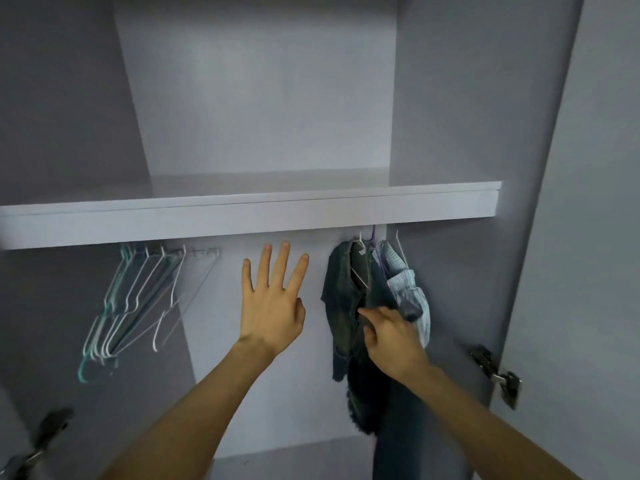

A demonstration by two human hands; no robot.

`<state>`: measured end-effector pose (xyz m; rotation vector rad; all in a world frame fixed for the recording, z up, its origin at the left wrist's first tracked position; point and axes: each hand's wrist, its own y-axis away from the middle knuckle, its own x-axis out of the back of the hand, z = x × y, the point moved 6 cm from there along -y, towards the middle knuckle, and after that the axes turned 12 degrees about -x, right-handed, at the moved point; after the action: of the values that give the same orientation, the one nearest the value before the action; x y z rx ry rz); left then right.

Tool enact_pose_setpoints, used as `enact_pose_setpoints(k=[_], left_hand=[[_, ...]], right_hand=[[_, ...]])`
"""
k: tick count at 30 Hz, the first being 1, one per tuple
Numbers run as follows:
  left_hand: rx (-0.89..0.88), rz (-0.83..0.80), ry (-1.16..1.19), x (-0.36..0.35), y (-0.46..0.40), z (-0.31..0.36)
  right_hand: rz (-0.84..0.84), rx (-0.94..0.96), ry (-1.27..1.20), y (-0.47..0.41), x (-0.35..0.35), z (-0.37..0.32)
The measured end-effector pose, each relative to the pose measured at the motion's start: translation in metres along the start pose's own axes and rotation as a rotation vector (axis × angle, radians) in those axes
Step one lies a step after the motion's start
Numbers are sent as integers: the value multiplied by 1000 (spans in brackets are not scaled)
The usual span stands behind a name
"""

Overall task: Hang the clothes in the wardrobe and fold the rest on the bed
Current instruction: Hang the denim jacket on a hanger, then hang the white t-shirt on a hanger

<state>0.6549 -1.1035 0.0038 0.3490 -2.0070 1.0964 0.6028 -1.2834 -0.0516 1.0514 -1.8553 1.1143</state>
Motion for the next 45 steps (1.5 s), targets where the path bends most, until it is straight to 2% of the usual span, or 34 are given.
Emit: enact_pose_setpoints(k=[4,7,13,18,20,22,28,32,35,39,45], left_hand=[[108,-163,149,-7,57,-3],[235,-257,236,-7,120,-7],[601,-305,310,13,260,-9],[1033,-323,263,61,407,20],[1112,-331,250,75,441,32],[1277,-358,190,113,501,59],[1726,-302,-52,239,656,167],[2031,-177,-217,318,728,268],[2288,-28,-382,382,773,373],[2531,132,-517,433,807,481],[2719,382,-666,488,846,612]], right_hand=[[-238,29,-246,50,-12,-27],[-364,68,-341,83,-33,-50],[-636,177,-383,148,-85,-96],[-881,454,-349,244,-123,-149],[-913,510,-352,269,-130,-159],[-1019,656,-320,326,-137,-180],[-1298,1086,-249,519,-124,-229],[-1431,1380,-175,650,-94,-237],[-1524,1630,-85,765,-53,-219],[-1663,1836,8,871,-2,-181],[-1687,2093,120,995,56,-127]])
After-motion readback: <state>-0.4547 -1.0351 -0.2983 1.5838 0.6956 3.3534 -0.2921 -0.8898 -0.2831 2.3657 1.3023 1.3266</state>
